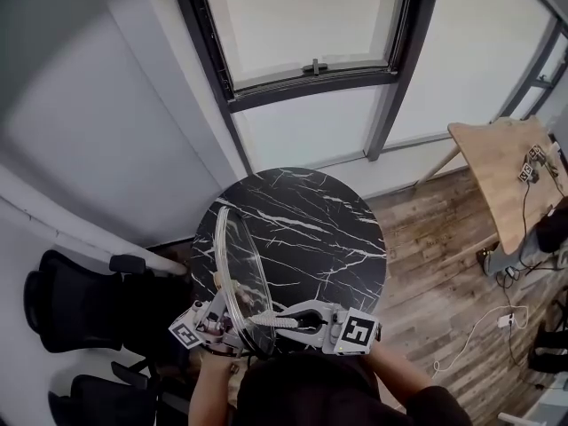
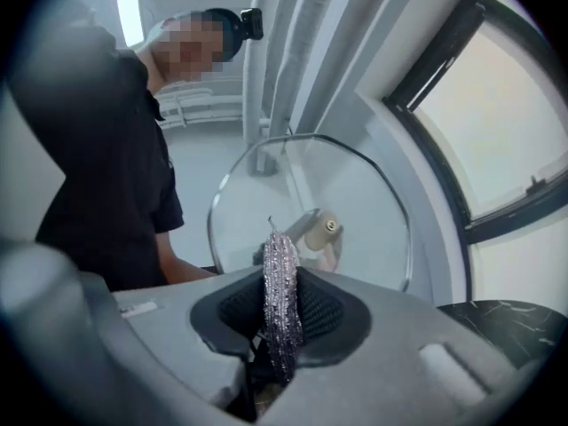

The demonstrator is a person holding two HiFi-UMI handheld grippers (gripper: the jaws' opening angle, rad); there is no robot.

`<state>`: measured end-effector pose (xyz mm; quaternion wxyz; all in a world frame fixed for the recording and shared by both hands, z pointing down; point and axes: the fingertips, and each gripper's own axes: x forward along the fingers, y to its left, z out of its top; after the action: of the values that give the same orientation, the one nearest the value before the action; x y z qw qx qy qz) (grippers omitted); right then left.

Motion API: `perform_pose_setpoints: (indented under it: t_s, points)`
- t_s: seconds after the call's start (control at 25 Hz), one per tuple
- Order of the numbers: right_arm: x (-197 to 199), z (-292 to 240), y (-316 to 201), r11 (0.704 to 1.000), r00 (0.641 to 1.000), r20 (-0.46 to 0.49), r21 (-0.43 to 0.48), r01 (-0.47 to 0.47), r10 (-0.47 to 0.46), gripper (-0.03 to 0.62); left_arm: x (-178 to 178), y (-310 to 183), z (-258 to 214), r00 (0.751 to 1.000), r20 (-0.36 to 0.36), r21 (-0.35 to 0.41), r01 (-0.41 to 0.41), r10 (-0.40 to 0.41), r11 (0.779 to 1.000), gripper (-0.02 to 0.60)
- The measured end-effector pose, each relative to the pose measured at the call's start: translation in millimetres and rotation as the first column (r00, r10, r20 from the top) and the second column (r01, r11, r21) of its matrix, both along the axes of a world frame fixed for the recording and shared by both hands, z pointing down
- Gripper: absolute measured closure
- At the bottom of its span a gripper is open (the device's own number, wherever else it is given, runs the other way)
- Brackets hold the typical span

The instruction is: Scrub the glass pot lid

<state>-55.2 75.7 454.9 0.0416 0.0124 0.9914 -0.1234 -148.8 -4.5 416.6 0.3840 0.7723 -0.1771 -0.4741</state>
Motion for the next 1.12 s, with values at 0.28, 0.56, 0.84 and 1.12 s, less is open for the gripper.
perform_pose_setpoints:
  t_s: [0.28, 0.56, 0.84, 1.12]
  points:
    - [21.9, -6.5, 18.8, 0.998, 0.999, 0.009, -0.054, 0.043, -0.042, 0.52, 7.5, 4.3, 0.8, 1.0, -0.018, 0.012, -0.01, 0.01, 1.0, 0.402]
    - [11.8, 23.1, -15.6, 0.993, 0.99, -0.091, -0.041, -0.115, 0.111, 0.52, 20.0, 13.6, 5.4, 0.999, 0.021, 0.042, -0.045, 0.044, 0.998, 0.402]
    - [9.4, 43.5, -67.3, 0.95, 0.955, -0.085, -0.109, -0.293, 0.285, 0.52, 38.4, 22.7, 2.9, 0.994, 0.079, 0.032, -0.08, 0.077, 0.996, 0.4]
    - [8.7, 35.1, -117.8, 0.883, 0.904, -0.051, -0.199, -0.425, 0.423, 0.52, 51.1, 36.0, -5.6, 0.983, 0.143, 0.073, -0.125, 0.114, 0.989, 0.4]
